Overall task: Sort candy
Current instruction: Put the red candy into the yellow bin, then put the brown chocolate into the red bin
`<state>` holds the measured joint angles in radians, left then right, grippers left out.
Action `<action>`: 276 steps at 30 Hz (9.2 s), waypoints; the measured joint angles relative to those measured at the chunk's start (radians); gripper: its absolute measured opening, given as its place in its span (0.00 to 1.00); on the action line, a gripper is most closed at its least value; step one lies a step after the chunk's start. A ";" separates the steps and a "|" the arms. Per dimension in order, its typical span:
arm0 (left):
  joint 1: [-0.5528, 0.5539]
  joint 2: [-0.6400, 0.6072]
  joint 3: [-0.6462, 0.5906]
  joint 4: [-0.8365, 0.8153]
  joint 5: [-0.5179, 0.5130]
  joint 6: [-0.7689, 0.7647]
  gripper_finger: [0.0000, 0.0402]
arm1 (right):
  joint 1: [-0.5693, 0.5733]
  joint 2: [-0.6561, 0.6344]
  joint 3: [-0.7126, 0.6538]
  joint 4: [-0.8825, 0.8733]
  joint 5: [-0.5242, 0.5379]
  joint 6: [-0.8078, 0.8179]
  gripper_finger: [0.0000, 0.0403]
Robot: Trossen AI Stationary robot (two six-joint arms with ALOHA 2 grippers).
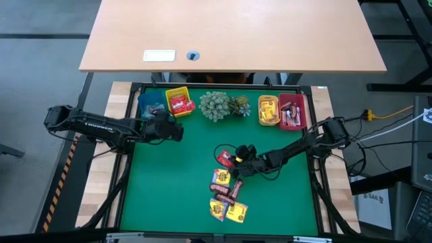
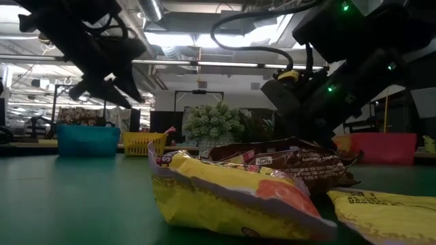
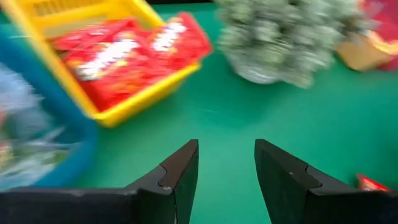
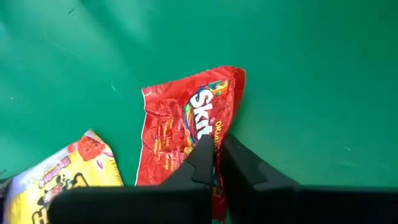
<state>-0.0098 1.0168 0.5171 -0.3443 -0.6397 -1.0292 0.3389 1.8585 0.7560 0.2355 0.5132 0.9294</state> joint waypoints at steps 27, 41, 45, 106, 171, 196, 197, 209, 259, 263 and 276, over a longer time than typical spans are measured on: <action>-0.265 0.378 0.001 0.599 0.086 0.170 0.36 | 0.001 -0.063 -0.003 0.222 0.000 -0.082 0.03; -0.288 0.556 0.001 0.922 0.164 0.155 0.36 | 0.001 -0.065 -0.002 0.288 0.001 -0.083 0.03; -0.288 0.556 0.001 0.924 0.164 0.127 0.36 | 0.000 -0.065 -0.001 0.318 0.002 -0.084 0.03; -0.285 0.556 0.001 1.009 0.102 0.126 0.00 | -0.032 -0.066 -0.001 0.477 -0.065 -0.097 0.39; 0.297 0.159 0.000 0.441 -0.267 0.530 0.00 | -0.030 -0.418 -0.001 -0.155 -0.558 -0.033 0.57; 0.316 0.162 0.000 0.427 0.031 0.481 0.33 | 0.214 -0.263 -0.001 -0.129 -0.442 -0.451 0.57; 0.311 0.162 0.000 0.427 0.031 0.481 0.33 | 0.218 -0.251 -0.001 -0.119 -0.438 -0.483 0.57; 0.263 0.162 0.000 0.427 0.033 0.481 0.33 | 0.217 -0.184 -0.001 -0.043 -0.337 -0.702 0.57; 0.258 0.161 0.001 0.422 0.032 0.479 0.33 | 0.217 -0.305 0.183 -0.706 -0.015 -0.646 0.26; 0.255 0.161 0.001 0.420 0.032 0.479 0.33 | 0.217 -0.430 0.183 -0.979 0.110 -0.551 0.26; 0.255 0.161 0.001 0.419 0.031 0.480 0.33 | -0.207 -0.792 0.181 -1.390 0.282 -0.376 0.26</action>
<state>0.2455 1.1782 0.5182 0.0747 -0.6083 -0.5496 0.1316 1.0660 0.9375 -1.1542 0.7948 0.5537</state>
